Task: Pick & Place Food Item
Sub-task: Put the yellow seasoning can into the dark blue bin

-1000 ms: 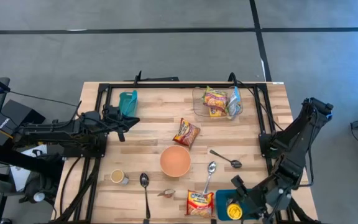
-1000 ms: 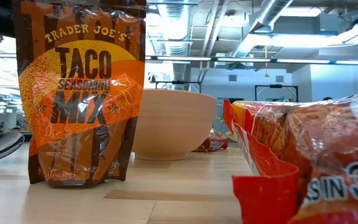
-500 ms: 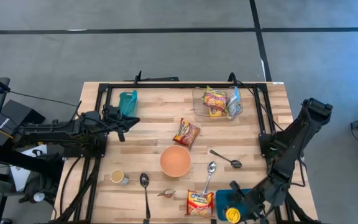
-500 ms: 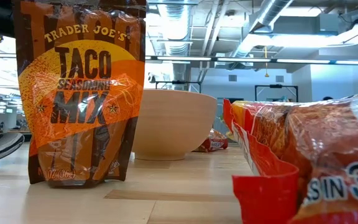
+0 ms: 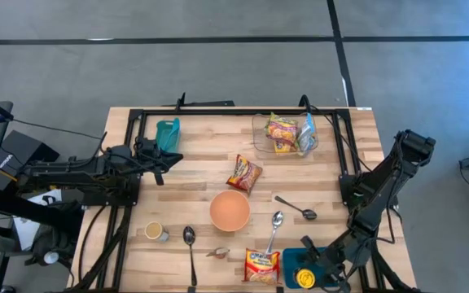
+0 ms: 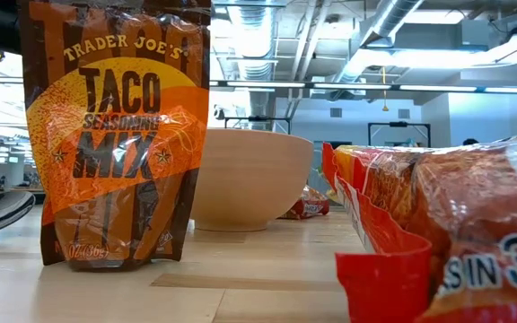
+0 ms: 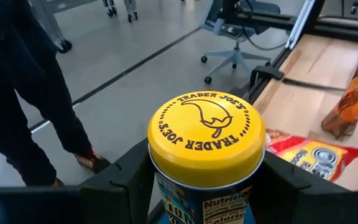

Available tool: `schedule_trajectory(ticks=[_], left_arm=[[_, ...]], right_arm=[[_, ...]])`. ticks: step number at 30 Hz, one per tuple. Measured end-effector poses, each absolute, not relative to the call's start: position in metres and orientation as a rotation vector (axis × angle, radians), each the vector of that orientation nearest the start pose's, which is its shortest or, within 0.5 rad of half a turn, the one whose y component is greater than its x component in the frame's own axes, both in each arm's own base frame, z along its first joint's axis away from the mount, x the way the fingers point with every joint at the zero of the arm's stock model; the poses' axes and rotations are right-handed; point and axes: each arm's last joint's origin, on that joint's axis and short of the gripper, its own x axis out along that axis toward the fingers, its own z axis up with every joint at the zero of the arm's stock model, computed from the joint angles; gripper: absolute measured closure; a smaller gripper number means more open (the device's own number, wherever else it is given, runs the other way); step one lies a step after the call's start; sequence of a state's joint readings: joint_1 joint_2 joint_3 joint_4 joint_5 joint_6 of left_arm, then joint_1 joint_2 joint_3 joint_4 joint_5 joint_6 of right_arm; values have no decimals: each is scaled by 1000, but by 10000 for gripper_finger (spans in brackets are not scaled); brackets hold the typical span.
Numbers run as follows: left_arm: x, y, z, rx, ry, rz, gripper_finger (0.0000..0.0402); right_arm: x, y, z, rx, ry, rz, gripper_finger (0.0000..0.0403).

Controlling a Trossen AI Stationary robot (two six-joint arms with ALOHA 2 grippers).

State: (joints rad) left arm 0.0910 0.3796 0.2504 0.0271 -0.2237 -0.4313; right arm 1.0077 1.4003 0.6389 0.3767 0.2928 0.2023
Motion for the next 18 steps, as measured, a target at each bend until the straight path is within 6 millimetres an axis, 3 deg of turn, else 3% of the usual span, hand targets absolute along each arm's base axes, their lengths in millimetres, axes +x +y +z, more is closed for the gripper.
schedule_trajectory(ticks=[11,18], left_arm=[[120,17,219,-421,33,332,385],[120,17,219,-421,33,331,385]], right_arm=[[166,245,165,-36,409,637,210],[167,245,161,-43,410,607,210]])
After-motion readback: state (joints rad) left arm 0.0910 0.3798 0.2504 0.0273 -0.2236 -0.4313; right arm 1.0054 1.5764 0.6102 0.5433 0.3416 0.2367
